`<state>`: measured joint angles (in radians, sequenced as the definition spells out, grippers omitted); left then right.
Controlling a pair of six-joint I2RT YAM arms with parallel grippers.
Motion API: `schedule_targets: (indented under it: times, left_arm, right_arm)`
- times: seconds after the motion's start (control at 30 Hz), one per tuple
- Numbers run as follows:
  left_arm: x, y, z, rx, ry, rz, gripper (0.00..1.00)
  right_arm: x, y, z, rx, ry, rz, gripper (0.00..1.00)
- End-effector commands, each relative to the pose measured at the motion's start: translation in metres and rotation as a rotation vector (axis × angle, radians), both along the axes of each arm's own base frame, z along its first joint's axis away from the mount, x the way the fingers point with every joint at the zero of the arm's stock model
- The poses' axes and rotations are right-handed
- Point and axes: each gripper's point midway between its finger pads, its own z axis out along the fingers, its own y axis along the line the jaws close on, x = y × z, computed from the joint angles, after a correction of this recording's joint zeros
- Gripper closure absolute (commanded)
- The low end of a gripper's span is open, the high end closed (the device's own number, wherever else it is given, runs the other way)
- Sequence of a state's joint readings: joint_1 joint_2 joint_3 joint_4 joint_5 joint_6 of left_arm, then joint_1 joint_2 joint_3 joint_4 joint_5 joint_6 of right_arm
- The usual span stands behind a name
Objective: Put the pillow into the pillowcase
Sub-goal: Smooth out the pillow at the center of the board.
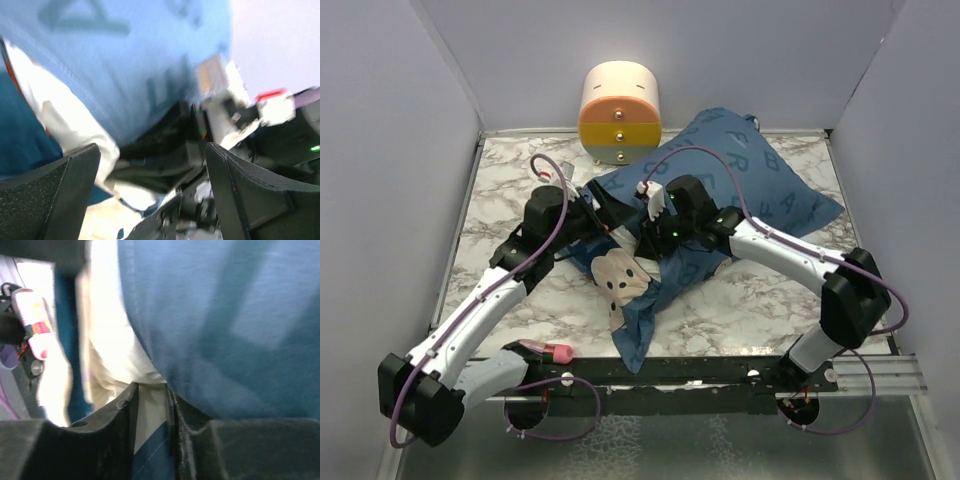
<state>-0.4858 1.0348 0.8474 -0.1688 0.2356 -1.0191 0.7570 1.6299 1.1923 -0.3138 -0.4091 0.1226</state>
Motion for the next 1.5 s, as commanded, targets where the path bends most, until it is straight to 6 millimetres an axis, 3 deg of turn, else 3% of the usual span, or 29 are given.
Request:
schedule_targets:
  times: [0.0, 0.07, 0.17, 0.23, 0.3, 0.37, 0.43, 0.6, 0.67, 0.8, 0.9, 0.97, 1.0, 1.03, 1.17, 1.23, 1.4, 1.47]
  left_arm:
    - [0.006, 0.040, 0.117, 0.041, -0.377, 0.121, 0.10]
    - [-0.011, 0.054, 0.125, 0.122, -0.388, 0.111, 0.12]
    - [-0.030, 0.065, 0.109, 0.211, -0.294, 0.086, 0.21]
    - [-0.036, 0.063, 0.096, 0.199, -0.219, 0.074, 0.33]
    - [-0.039, 0.058, 0.085, 0.147, -0.166, 0.076, 0.43]
    - [-0.036, 0.053, 0.072, 0.082, -0.122, 0.102, 0.52]
    - [-0.030, 0.049, 0.058, 0.037, -0.089, 0.125, 0.54]
    - [-0.012, 0.032, 0.020, 0.013, 0.002, 0.108, 0.45]
    - [-0.005, 0.027, 0.008, 0.029, 0.033, 0.101, 0.43]
    - [-0.004, 0.027, -0.031, 0.134, 0.118, 0.065, 0.43]
    - [-0.016, 0.037, -0.066, 0.252, 0.201, 0.038, 0.54]
    - [-0.027, 0.043, -0.077, 0.299, 0.222, 0.009, 0.81]
    - [-0.032, 0.044, -0.076, 0.303, 0.219, -0.006, 0.92]
    - [-0.036, 0.045, -0.072, 0.308, 0.214, -0.019, 0.98]
    - [-0.045, 0.053, -0.055, 0.381, 0.182, -0.072, 1.00]
    - [-0.040, 0.051, -0.031, 0.373, 0.115, -0.097, 1.00]
    - [-0.018, 0.009, 0.116, 0.067, -0.215, -0.157, 1.00]
    - [-0.011, -0.008, 0.149, -0.055, -0.255, -0.192, 1.00]
  right_arm:
    - [0.003, -0.018, 0.066, 0.023, -0.056, -0.050, 0.66]
    - [0.009, -0.016, 0.107, 0.075, -0.130, -0.041, 0.62]
    - [0.008, -0.011, 0.155, 0.157, -0.236, 0.012, 0.55]
    - [0.004, -0.010, 0.175, 0.200, -0.292, 0.047, 0.47]
    - [0.004, -0.010, 0.181, 0.217, -0.318, 0.049, 0.40]
    - [0.007, -0.008, 0.173, 0.204, -0.305, 0.043, 0.39]
    - [0.009, 0.000, 0.164, 0.199, -0.260, 0.057, 0.40]
    - [0.021, 0.017, 0.132, 0.181, -0.141, 0.026, 0.56]
    - [0.027, 0.020, 0.113, 0.151, -0.092, -0.003, 0.62]
    - [0.043, 0.016, 0.054, -0.001, 0.005, -0.082, 0.70]
    - [0.054, -0.004, 0.016, -0.144, 0.030, -0.188, 0.79]
    - [0.058, -0.013, 0.002, -0.191, 0.024, -0.228, 0.83]
    - [0.059, -0.016, -0.005, -0.210, 0.023, -0.240, 0.84]
    - [0.060, -0.020, -0.011, -0.230, 0.025, -0.251, 0.85]
    - [0.059, -0.027, -0.033, -0.287, 0.052, -0.267, 0.86]
    - [0.057, -0.029, -0.042, -0.299, 0.064, -0.270, 0.86]
    - [0.046, -0.040, -0.069, -0.344, 0.096, -0.269, 0.87]
    - [0.037, -0.039, -0.076, -0.332, 0.124, -0.242, 0.88]
